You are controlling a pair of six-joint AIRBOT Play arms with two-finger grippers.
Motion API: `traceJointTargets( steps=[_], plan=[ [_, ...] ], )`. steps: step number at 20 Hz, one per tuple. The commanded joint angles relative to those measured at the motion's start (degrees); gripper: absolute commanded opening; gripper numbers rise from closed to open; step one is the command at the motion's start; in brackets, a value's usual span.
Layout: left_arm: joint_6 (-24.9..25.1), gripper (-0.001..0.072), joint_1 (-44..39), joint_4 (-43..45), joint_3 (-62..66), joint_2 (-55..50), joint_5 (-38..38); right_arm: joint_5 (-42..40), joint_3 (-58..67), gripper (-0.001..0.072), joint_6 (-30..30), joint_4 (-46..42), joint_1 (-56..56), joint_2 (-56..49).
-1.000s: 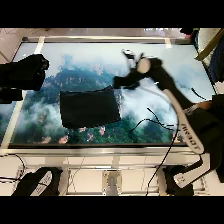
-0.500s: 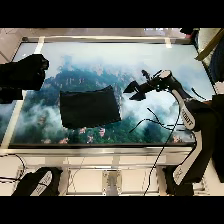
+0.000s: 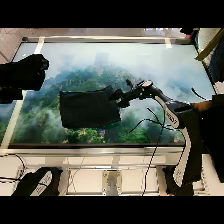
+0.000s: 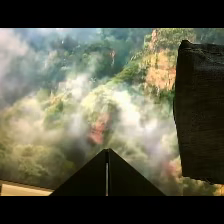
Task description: Fold the clothes and pants, and hang the long-sleeved shirts on hangers.
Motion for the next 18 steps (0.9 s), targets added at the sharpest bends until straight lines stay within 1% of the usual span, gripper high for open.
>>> traceJointTargets(
  steps=[1,2,3,4,5,8,9,11,13,15,18],
  plan=[
    [0.0,0.0021,0.1,0.2,0.0,0.0,0.0,4.1,1.3,0.0660,-3.1,3.0,4.1,-0.6],
    [0.0,0.0021,0.1,0.2,0.0,0.0,0.0,4.4,2.1,0.0612,-3.1,3.0,4.7,-0.6],
    [0.0,0.0022,0.1,0.2,0.0,0.0,0.0,4.5,3.0,0.0458,-3.3,3.1,5.1,-0.6],
    [0.0,0.0021,0.1,0.2,0.0,0.0,0.0,4.9,4.3,0.0213,-3.7,3.2,5.2,-0.5],
    [0.0,0.0021,0.1,0.2,0.0,0.0,0.0,5.5,5.8,0.0056,-3.9,3.1,5.1,-0.3],
    [0.0,0.0021,0.1,0.2,0.0,0.0,0.0,7.9,11.3,0.0052,-3.7,1.4,3.0,1.6],
    [0.0,0.0021,0.1,0.2,0.0,0.0,-0.1,9.3,13.2,0.0052,-2.8,-0.4,1.5,3.0],
    [0.0,0.0021,0.1,0.2,0.0,0.0,-0.1,12.2,16.1,0.0052,0.6,-6.5,-2.7,6.3],
    [0.0,0.0021,0.1,0.2,0.0,0.0,-0.1,15.0,17.1,0.0050,3.0,-10.2,-8.5,10.4],
    [0.0,0.0021,0.1,0.2,0.0,0.0,-0.1,17.1,17.1,0.0049,5.1,-10.1,-15.9,14.5],
    [0.0,0.0021,0.1,0.2,0.0,0.0,-0.1,16.9,17.1,0.0049,6.2,-10.6,-28.8,21.7]
  ],
)
